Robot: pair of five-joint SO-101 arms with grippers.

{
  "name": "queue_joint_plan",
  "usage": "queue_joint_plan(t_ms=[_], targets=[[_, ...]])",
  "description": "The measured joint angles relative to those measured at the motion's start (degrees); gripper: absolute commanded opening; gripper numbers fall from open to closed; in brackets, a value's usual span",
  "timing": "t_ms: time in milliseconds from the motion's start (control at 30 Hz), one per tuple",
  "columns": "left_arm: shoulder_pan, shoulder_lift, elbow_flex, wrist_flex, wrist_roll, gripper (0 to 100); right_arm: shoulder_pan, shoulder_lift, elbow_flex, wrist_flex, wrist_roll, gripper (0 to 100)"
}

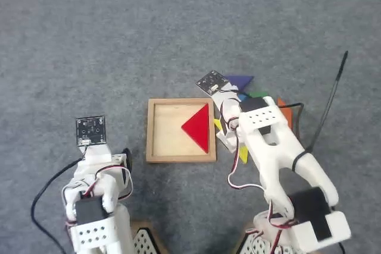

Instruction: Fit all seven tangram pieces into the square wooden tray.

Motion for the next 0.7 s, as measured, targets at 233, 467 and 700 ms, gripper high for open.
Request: queue_joint_plan(t_ms=[233, 467, 700], targets=[[0.0, 0.0, 0.0, 0.0, 0.0, 19, 3.0, 0.0, 0.0, 0.0, -0.1, 37.3], [0.0, 0.0, 0.0, 0.0, 0.0, 19, 3.2, 1.4, 0.0, -2.3, 0.0, 35.0], [0.0, 0.0, 0.0, 0.0, 0.0, 19, -0.2, 8.9, -1.4, -3.3, 1.9, 35.0]])
